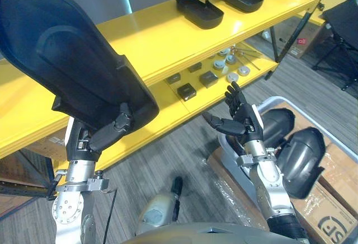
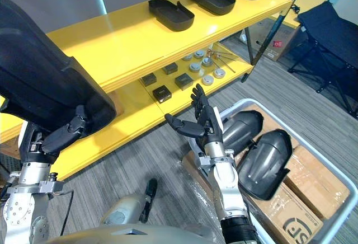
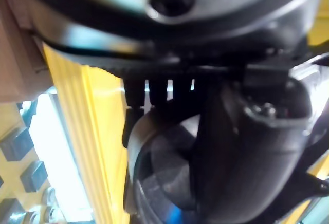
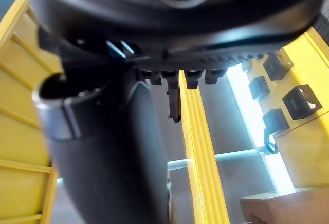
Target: Walk over and take three plastic housings, then place them on the shelf
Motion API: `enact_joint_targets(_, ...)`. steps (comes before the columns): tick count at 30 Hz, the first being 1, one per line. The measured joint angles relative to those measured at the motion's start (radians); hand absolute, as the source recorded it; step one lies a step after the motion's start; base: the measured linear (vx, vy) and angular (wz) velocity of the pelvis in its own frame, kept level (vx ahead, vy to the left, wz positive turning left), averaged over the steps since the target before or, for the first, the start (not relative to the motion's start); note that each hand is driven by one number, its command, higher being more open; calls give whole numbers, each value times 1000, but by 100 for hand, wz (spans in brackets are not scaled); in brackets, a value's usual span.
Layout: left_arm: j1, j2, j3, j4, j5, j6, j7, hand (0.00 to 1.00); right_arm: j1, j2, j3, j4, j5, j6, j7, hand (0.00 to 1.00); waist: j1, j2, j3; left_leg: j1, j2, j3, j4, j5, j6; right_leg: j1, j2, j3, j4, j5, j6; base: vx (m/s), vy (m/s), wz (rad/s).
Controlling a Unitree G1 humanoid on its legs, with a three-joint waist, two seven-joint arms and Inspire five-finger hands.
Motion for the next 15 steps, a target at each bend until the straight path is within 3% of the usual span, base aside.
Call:
enact_joint_targets(1, 0, 0, 1, 0, 1, 3, 19, 0, 0, 2, 0, 0, -7, 0, 1, 100, -4, -2, 0, 24, 2, -11, -30, -1, 2, -40, -6, 42, 74, 76, 4, 218, 65, 33)
enact_joint_targets(3, -12, 0, 4, 4, -3, 14, 64, 0, -7, 3, -1, 0, -8, -13, 6, 100, -20, 2, 2, 66, 8, -55, -73, -9, 28, -101, 32, 91, 128, -19, 34, 205, 12, 36)
enact_joint_targets(5, -48, -1, 6, 35, -20, 20, 99, 0, -17, 0, -8, -11, -7, -22, 22, 100, -20, 15, 10, 81, 12, -81, -68, 3, 48, -153, 124, 117, 35, -107, 22, 102, 17, 20)
enact_joint_targets(6, -63, -2, -4, 43, -33, 28, 106, 0, -16, -2, -14, -18, -7, -22, 24, 100, -22, 20, 12, 85, 11, -96, -68, 4, 48, -171, 154, 135, -1, -113, 12, 62, -34, 40)
enact_joint_targets(8, -110, -6, -52, 63, -44, 37, 128, 0, 2, -12, -60, -77, -2, -23, 29, 100, -50, 40, 21, 83, 3, -182, -69, 3, 48, -244, 270, 207, -136, -105, 14, 44, -87, 87)
enact_joint_targets(10, -114, -11, -98, 67, -39, 37, 129, 0, 6, -26, -84, -107, 28, -34, 39, 100, -81, 41, 22, 83, -11, -210, -69, -4, 48, -268, 302, 252, -231, -89, 40, 34, -140, 117)
enact_joint_targets(12, -114, -11, -131, 73, -34, 37, 120, 0, 21, -41, -100, -149, 39, -39, 46, 100, -82, 17, 18, 92, -51, -222, -73, -25, 40, -241, 299, 282, -315, -96, 39, 53, -175, 96)
enact_joint_targets(13, -117, -10, -135, 75, -34, 37, 112, 0, 27, -40, -102, -168, 41, -43, 48, 100, -84, -16, 11, 98, -95, -207, -53, -44, 41, -226, 266, 309, -348, -80, 26, 131, -175, 117)
enact_joint_targets(14, -122, -25, -150, 75, -34, 39, 104, 0, 37, -52, -117, -191, 43, -45, 49, 100, -106, -12, 13, 40, -96, -115, 158, -118, 70, -209, 231, 251, -326, -44, 8, 138, -146, 139)
enact_joint_targets(15, -109, -33, -160, 69, -35, 39, 95, 0, 56, -64, -128, -207, 48, -45, 48, 100, -107, 20, 8, 40, -44, -34, 288, -255, 41, -166, 238, 192, -318, -24, 7, 107, -78, 127)
